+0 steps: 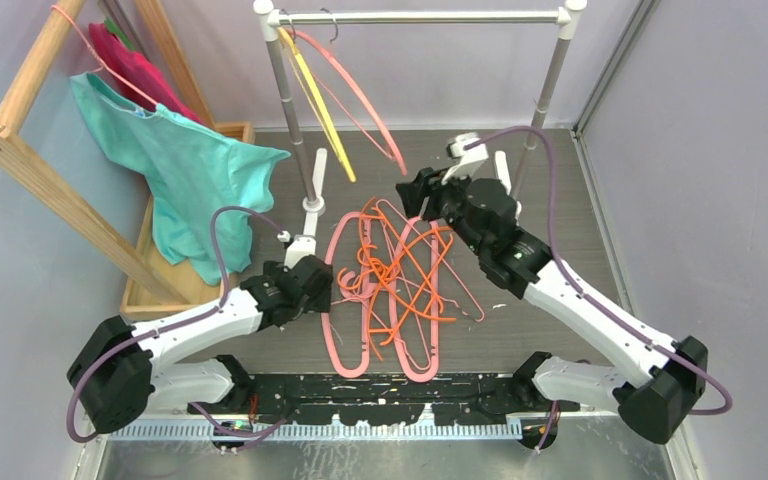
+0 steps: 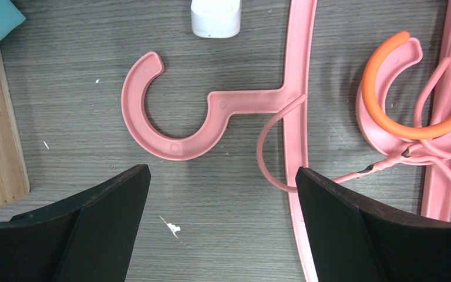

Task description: Organize the hangers

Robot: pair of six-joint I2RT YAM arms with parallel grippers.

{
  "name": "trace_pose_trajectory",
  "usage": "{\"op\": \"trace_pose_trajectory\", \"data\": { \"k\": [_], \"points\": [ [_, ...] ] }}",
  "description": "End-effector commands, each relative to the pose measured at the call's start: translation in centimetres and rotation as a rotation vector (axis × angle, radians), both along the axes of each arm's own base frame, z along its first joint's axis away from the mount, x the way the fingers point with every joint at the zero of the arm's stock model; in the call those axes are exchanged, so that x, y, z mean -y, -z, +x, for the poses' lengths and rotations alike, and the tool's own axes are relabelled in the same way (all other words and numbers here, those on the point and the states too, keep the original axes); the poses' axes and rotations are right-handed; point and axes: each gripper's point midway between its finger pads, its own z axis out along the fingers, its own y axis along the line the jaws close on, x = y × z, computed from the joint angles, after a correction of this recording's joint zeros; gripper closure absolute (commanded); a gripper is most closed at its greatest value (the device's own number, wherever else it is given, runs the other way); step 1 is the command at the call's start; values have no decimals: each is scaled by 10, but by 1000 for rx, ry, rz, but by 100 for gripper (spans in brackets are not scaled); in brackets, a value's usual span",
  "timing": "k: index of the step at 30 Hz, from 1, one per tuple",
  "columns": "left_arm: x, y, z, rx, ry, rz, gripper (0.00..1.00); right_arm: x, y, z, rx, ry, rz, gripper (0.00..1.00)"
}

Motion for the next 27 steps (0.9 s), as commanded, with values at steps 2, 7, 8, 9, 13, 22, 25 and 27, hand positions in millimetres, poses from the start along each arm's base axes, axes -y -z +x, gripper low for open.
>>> {"op": "trace_pose_trajectory", "data": {
  "k": [2,7,8,9,13,22,25,27],
  "points": [
    [17,-19,19,65,4,-53,2,-20,133,-34,-317,-178,-339,47],
    [17,-14,19,51,3,-40,2,-30,199,-72,-468,-312,-423,50],
    [17,-13,19,46,4,-38,2,-32,207,-80,-482,-334,-430,51],
    [18,-12,19,44,3,-38,2,-34,214,-87,-494,-351,-446,51],
    [19,-9,19,37,0,-41,2,-37,235,-106,-531,-401,-502,50],
    [21,-5,19,25,-4,-47,2,-31,276,-110,-590,-385,-559,49],
    [20,-4,17,22,-7,-45,2,-28,287,-103,-586,-339,-570,49],
    [19,-3,16,21,-9,-41,2,-27,294,-101,-590,-330,-578,50]
  ]
}}
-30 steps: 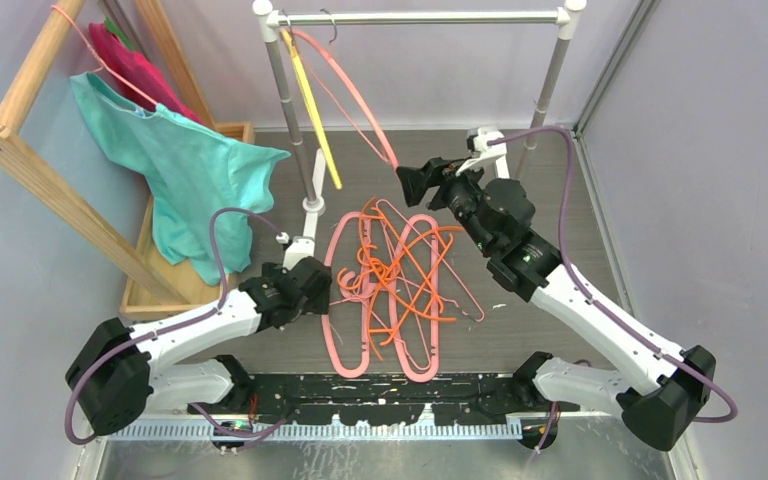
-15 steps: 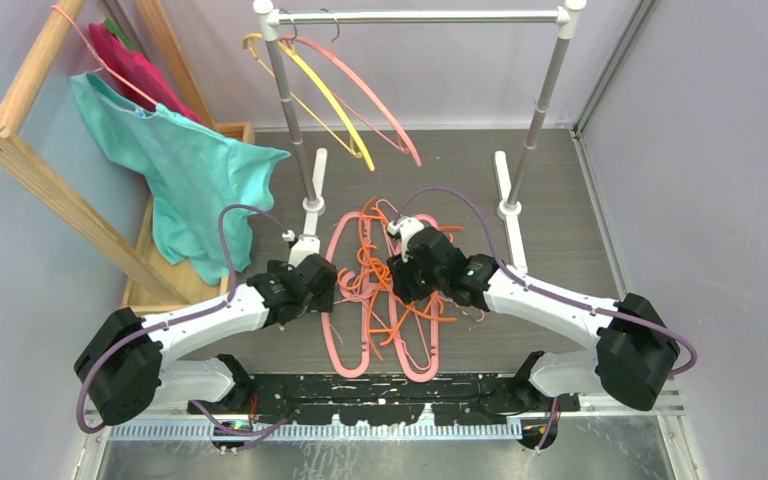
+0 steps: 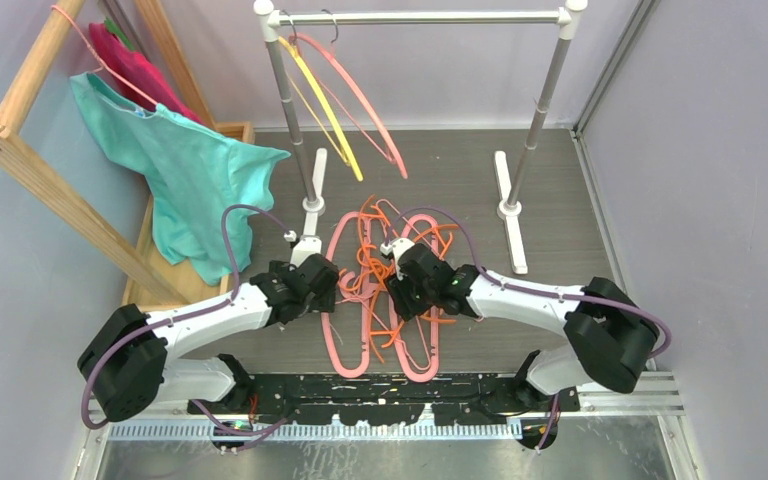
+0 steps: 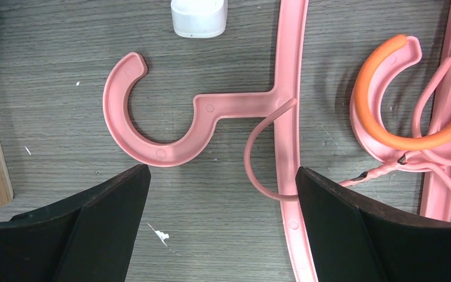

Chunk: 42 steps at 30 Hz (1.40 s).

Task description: Organize the hangers

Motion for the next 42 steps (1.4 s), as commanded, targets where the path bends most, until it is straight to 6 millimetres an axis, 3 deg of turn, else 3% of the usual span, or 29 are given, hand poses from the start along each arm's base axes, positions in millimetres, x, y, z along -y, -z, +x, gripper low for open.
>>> {"op": "trace_pose_trajectory", "data": {
  "k": [1,6,10,14,24,30,31,37,42],
  "points": [
    [9,-13,12,49,-17,-44,2,-8,-1,17,67,36,30,52],
    [9,-14,13,47,-14,-38,2,-7,-5,16,61,60,49,72],
    [11,-15,14,53,-10,-43,2,-4,-33,21,118,98,91,89],
    [11,-15,14,53,-7,-46,2,10,-67,28,194,175,120,99],
    [12,-21,13,60,4,-56,2,37,-157,45,299,363,371,99],
    [11,-22,14,68,6,-54,2,49,-215,72,287,401,637,99],
    [9,-21,12,68,2,-50,2,52,-234,82,282,399,709,99],
    [4,-19,9,74,-10,-55,2,33,-278,92,247,291,907,99],
    [2,-18,8,75,-16,-54,2,13,-332,89,278,141,1082,99]
  ]
}}
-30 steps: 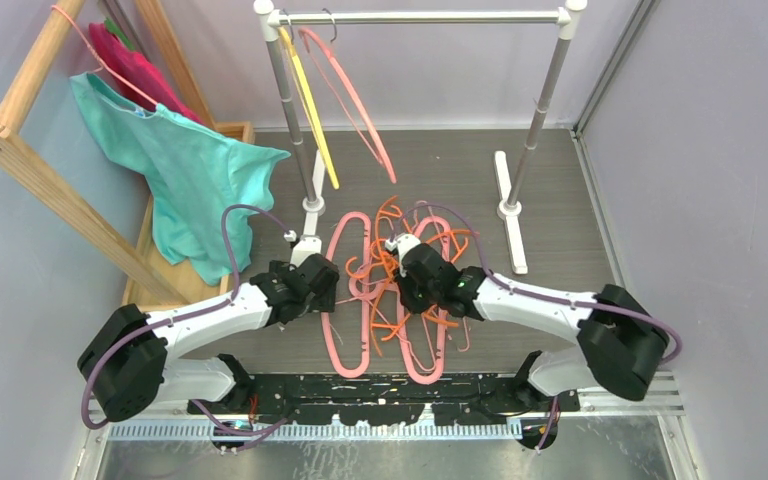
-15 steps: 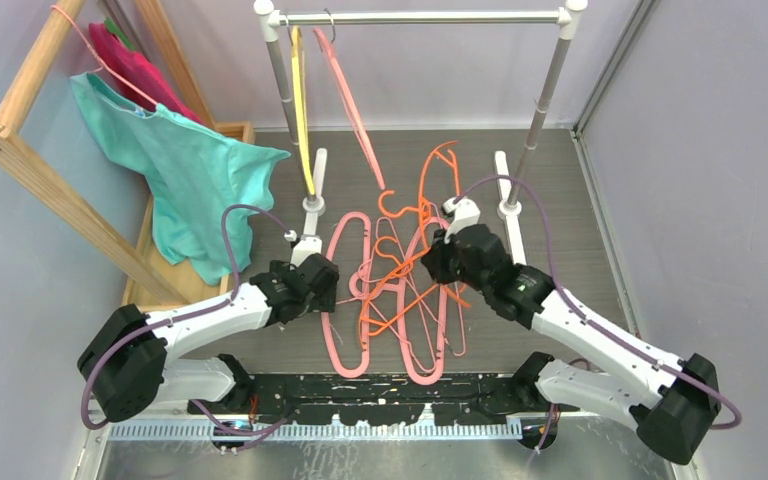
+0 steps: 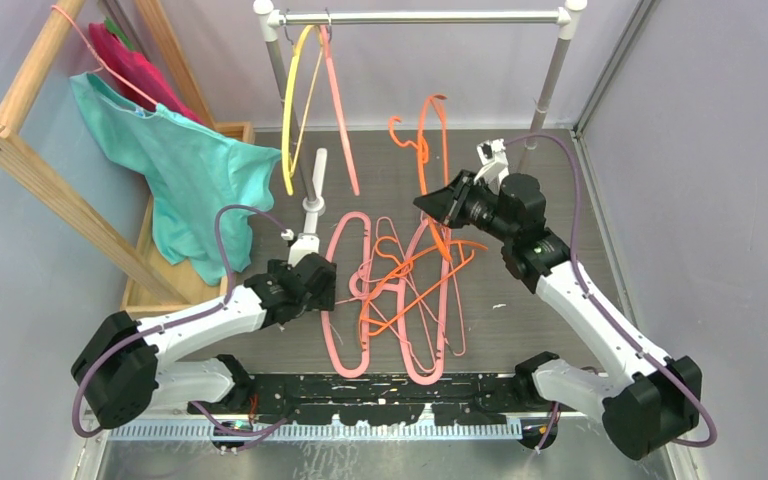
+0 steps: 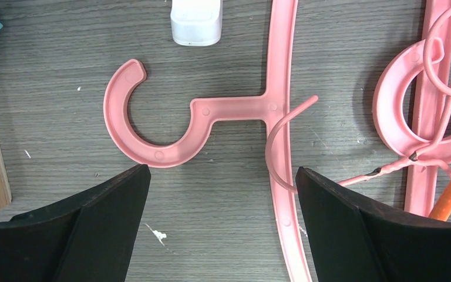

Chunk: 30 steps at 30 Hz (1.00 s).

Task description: Organize the hangers

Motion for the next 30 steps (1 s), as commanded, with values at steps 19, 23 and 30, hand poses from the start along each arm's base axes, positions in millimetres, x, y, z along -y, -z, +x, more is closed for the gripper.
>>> {"op": "trace_pose_trajectory", "data": {
  "k": [19,23,30],
  "points": [
    [3,-4,8,37,-15,-17,2,-50,-211,-2,452,-332,478,99],
    [3,-7,8,43,-15,-26,2,-56,-217,17,436,-316,533,99],
    [1,-11,9,53,-9,-15,2,-72,-234,29,465,-333,604,99]
  ]
}}
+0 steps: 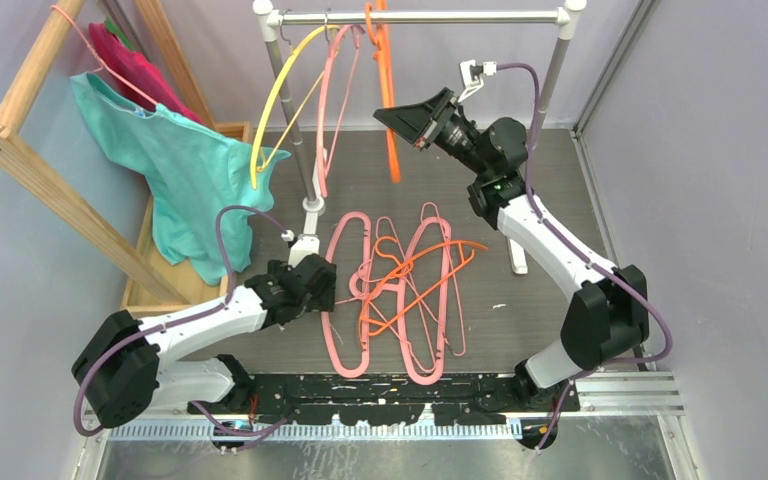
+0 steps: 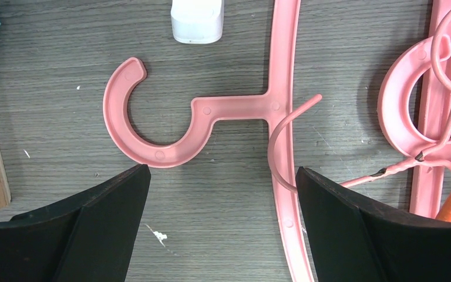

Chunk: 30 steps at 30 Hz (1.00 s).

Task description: Organize the hangers

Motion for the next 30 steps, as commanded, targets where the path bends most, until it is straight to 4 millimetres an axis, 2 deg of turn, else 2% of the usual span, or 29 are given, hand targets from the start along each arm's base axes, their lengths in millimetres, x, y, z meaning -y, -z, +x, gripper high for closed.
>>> {"op": "trace_pose_trajectory", "data": {
  "k": [1,6,13,17,23,30],
  "points": [
    [2,-15,10,56,-7,-17,2,1,-68,-18,170,-3,136,99],
    [-1,-18,8,62,-7,-17,2,-10,-54,5,92,32,141,99],
    [-6,-18,5,70,-11,-13,2,-30,-19,35,-38,55,125,99],
    [-9,-17,4,68,-14,-1,2,-42,-9,43,-70,66,105,99],
    [-11,-19,4,78,-16,4,2,-71,-3,49,-91,50,54,99],
    [-15,-19,2,82,-25,1,2,-102,24,54,-169,8,30,99]
  ]
}}
